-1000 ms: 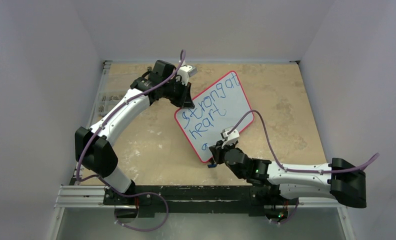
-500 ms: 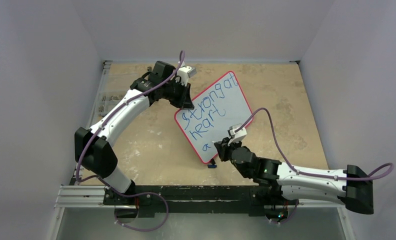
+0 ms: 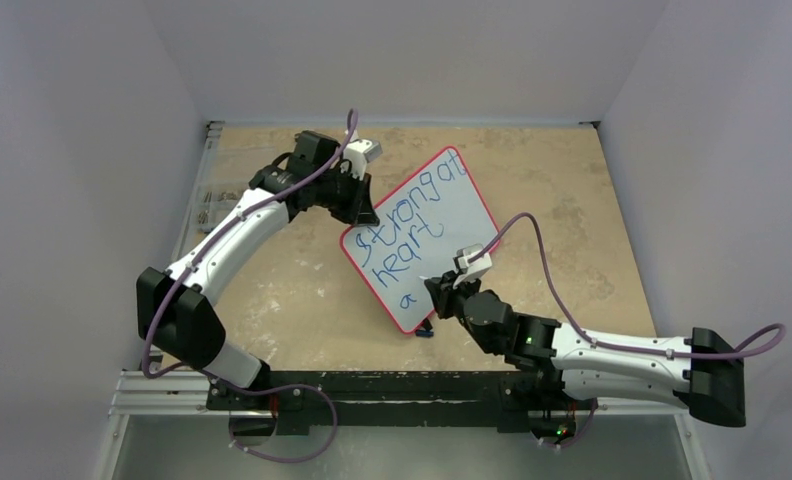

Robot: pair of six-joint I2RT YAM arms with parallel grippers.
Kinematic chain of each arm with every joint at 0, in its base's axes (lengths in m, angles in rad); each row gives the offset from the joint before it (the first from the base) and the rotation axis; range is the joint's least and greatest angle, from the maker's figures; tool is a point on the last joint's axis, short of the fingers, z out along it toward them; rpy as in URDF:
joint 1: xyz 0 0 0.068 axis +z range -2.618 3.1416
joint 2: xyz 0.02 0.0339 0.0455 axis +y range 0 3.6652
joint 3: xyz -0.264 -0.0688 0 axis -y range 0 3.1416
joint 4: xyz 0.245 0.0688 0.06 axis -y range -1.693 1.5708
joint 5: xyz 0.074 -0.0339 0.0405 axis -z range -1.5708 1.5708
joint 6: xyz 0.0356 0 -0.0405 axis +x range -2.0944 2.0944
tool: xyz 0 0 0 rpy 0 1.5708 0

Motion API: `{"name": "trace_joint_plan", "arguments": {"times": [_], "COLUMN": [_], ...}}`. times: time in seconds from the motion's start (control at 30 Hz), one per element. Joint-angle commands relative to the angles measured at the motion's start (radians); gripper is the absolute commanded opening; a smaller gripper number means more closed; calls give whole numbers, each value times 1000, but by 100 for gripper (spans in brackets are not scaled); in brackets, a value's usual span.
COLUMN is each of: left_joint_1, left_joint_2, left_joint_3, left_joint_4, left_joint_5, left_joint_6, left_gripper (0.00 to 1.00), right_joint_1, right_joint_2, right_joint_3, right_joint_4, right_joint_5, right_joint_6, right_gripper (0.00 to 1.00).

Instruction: Write a sentence on the whiteboard

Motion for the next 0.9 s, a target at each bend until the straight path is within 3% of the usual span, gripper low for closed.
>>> {"name": "trace_joint_plan", "arguments": {"times": [0.0, 0.87], "left_joint_1": [21, 47], "left_joint_2": [36, 40], "left_joint_3": [-67, -45], "left_joint_4": [-147, -160], "left_joint_5": [-327, -350], "left_joint_6": [153, 155], "left_gripper": [0, 0], "right_joint_1": [-2, -2], "right_joint_2": [2, 30], "right_joint_3": [-2, -56], "right_joint_4": [52, 101], "right_joint_5": [15, 6], "right_joint_6": [1, 20], "right_gripper": [0, 0]}}
